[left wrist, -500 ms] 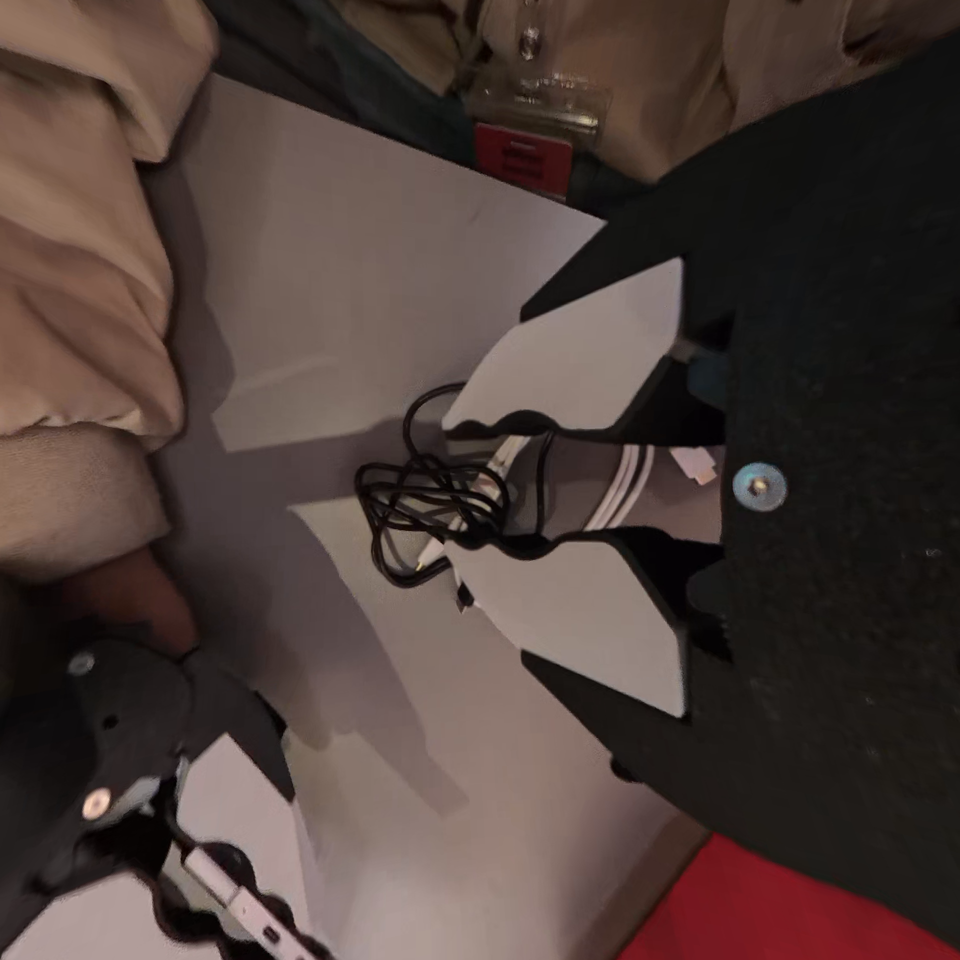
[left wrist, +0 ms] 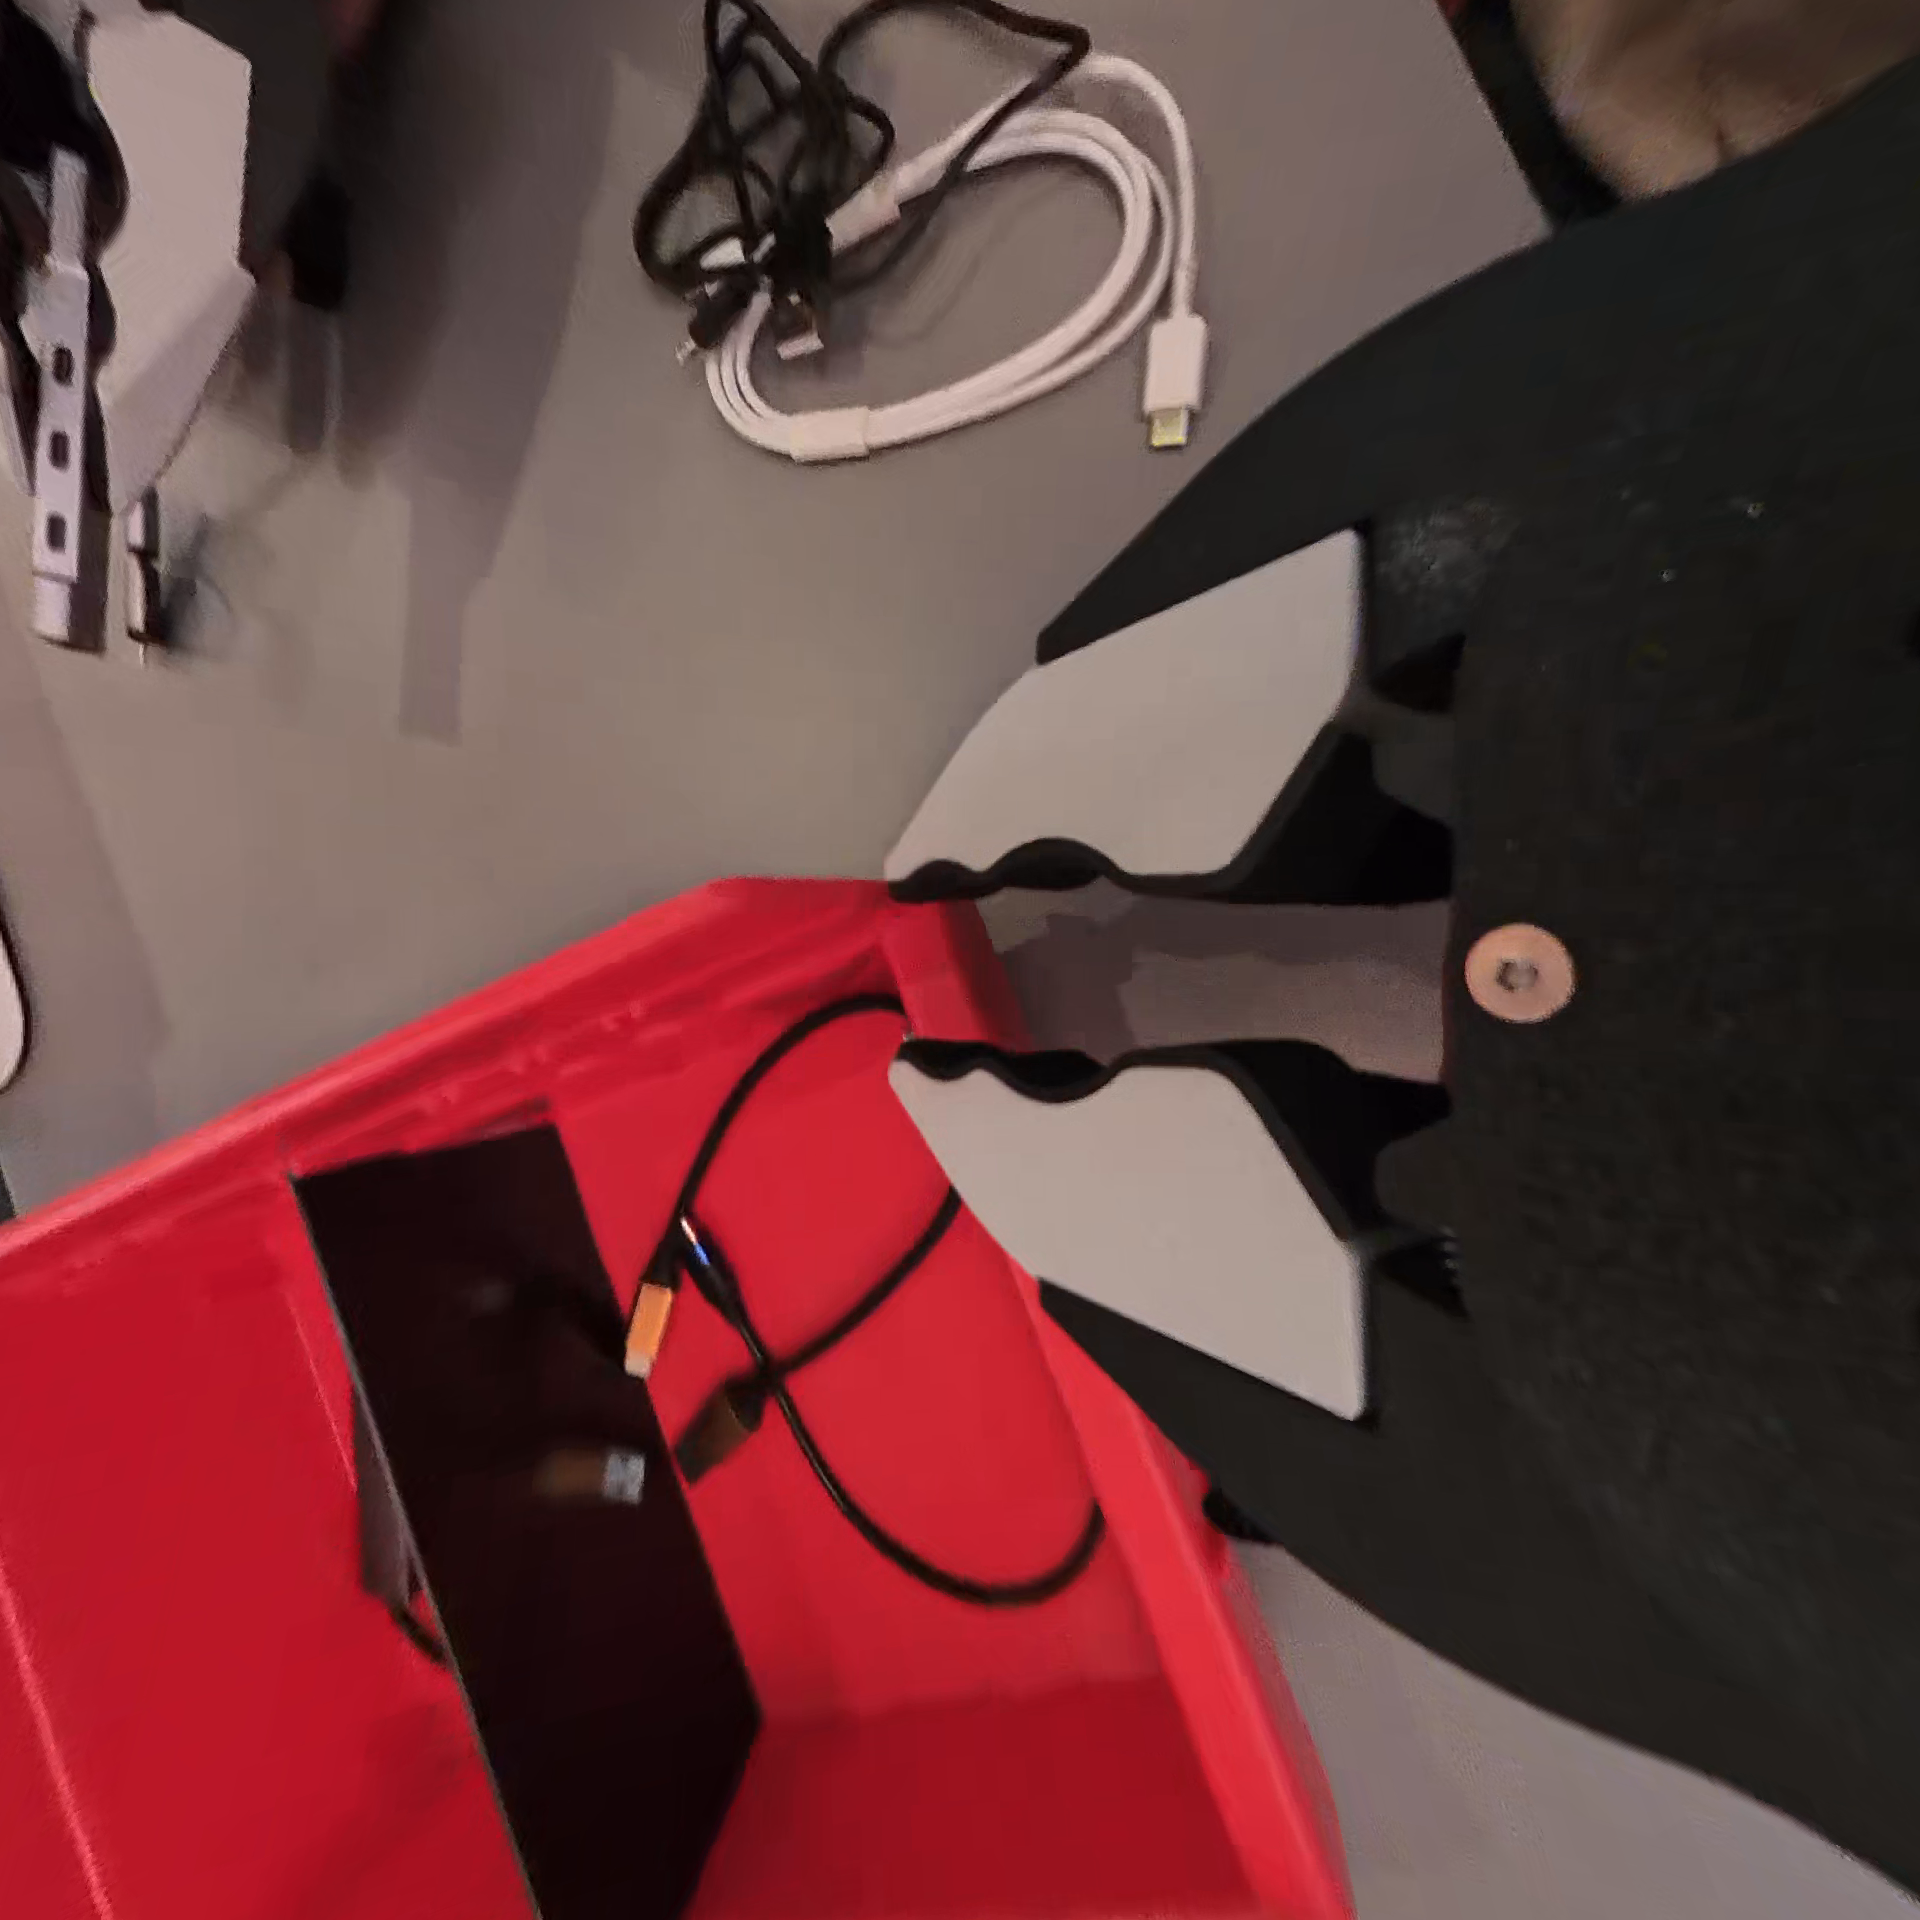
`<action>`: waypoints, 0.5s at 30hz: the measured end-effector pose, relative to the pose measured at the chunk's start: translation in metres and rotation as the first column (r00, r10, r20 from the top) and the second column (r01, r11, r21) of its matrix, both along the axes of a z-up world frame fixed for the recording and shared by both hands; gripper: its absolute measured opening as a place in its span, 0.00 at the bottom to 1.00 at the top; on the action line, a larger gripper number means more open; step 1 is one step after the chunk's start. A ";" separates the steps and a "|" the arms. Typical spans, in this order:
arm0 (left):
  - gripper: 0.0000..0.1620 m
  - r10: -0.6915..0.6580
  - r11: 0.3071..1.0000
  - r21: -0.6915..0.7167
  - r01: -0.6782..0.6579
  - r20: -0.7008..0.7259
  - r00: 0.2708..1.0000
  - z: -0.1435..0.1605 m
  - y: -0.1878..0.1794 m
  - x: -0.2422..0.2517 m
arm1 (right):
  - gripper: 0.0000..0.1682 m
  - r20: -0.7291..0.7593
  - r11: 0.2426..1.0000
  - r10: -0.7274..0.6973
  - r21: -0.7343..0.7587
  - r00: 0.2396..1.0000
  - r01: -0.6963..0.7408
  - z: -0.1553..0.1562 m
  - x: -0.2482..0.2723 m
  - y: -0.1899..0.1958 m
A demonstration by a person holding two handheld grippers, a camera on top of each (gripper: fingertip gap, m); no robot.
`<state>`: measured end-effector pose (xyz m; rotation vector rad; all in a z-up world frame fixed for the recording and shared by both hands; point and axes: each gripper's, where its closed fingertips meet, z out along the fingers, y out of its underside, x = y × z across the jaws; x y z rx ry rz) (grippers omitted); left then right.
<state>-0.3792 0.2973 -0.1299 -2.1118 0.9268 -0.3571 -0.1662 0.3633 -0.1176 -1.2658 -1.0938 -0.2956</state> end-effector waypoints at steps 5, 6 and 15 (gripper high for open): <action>0.17 -0.035 0.999 -0.014 0.035 -0.040 0.999 -0.015 -0.001 0.026 | 0.05 -0.003 1.000 -0.001 -0.001 1.000 0.001 0.000 0.000 0.000; 0.18 -0.044 0.999 -0.016 0.043 -0.052 0.998 -0.017 -0.001 0.029 | 0.05 0.000 1.000 -0.001 -0.001 1.000 0.001 0.000 0.000 0.000; 0.24 -0.074 0.993 -0.084 0.079 0.062 0.995 -0.006 -0.006 0.034 | 0.05 0.010 1.000 -0.001 0.003 1.000 0.000 -0.001 0.000 -0.001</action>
